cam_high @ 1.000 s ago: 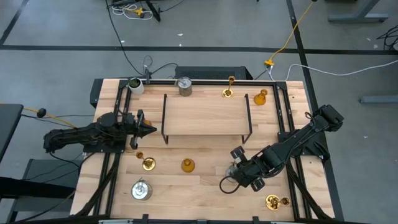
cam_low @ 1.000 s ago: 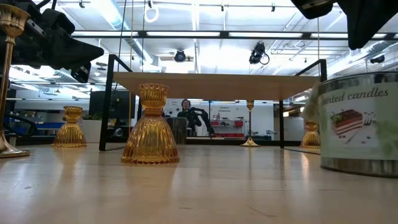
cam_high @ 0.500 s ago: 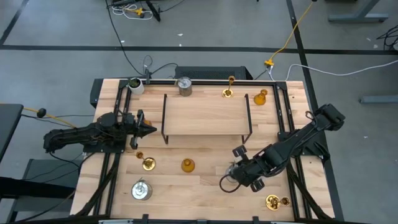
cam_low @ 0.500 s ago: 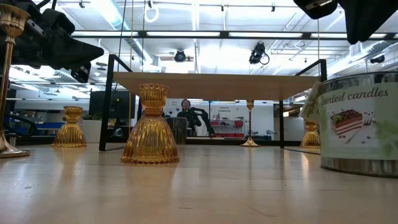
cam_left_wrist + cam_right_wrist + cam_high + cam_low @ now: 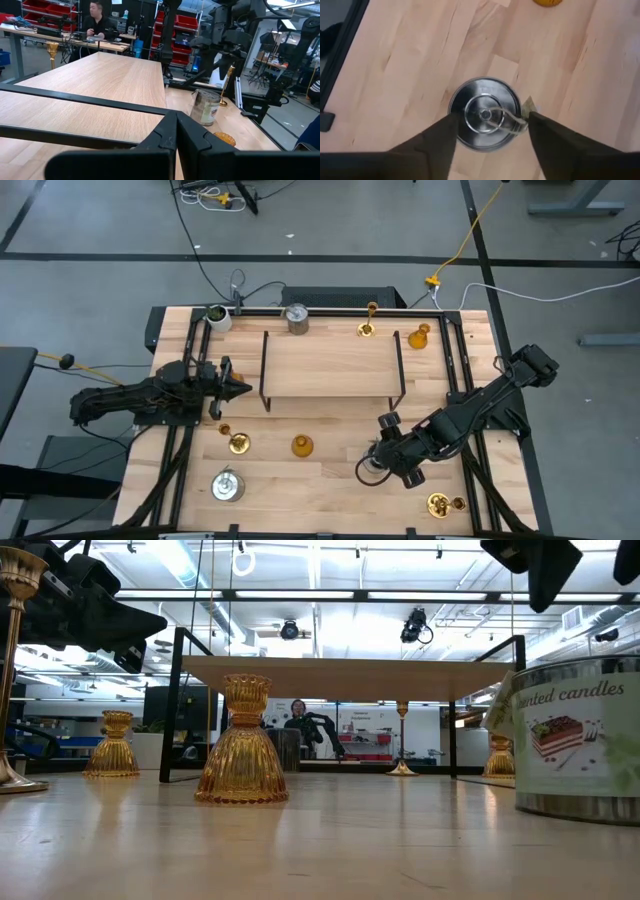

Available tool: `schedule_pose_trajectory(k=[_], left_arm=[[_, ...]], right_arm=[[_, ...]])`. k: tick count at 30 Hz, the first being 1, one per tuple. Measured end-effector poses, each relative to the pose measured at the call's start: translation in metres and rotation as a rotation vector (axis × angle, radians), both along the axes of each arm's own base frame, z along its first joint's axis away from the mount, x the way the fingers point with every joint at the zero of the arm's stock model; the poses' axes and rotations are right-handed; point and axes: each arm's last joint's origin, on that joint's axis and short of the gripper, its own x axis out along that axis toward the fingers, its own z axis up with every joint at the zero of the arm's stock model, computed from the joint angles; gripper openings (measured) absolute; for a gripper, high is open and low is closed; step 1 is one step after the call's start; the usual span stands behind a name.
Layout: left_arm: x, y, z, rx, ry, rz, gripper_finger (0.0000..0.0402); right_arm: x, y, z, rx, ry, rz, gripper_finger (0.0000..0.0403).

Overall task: Pick & Place candle stick holders
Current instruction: Put the right scented candle on the shelf

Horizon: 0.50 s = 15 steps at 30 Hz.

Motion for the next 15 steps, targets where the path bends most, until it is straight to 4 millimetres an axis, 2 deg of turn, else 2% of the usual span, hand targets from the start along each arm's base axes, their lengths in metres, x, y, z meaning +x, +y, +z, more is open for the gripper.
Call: schedule_pose_trajectory(k=[4, 9, 15], left_arm=[[0.0, 0.0, 0.0, 0.0, 0.0, 0.0, 0.0007], [0.0, 0.0, 0.0001, 0.0, 0.0, 0.0, 0.0007], [0.0, 0.0, 0.0, 0.0, 0.0, 0.0, 0.0007]], right_arm=[[0.001, 0.0007, 0.0009, 0.011, -0.013, -0.002, 0.0278], [0.0004, 0.0011, 0.001, 0.03, -0.002, 0.003, 0.0292], [0.0011, -0.0008, 0.0012, 0.04, -0.027, -0.168, 0.0302]])
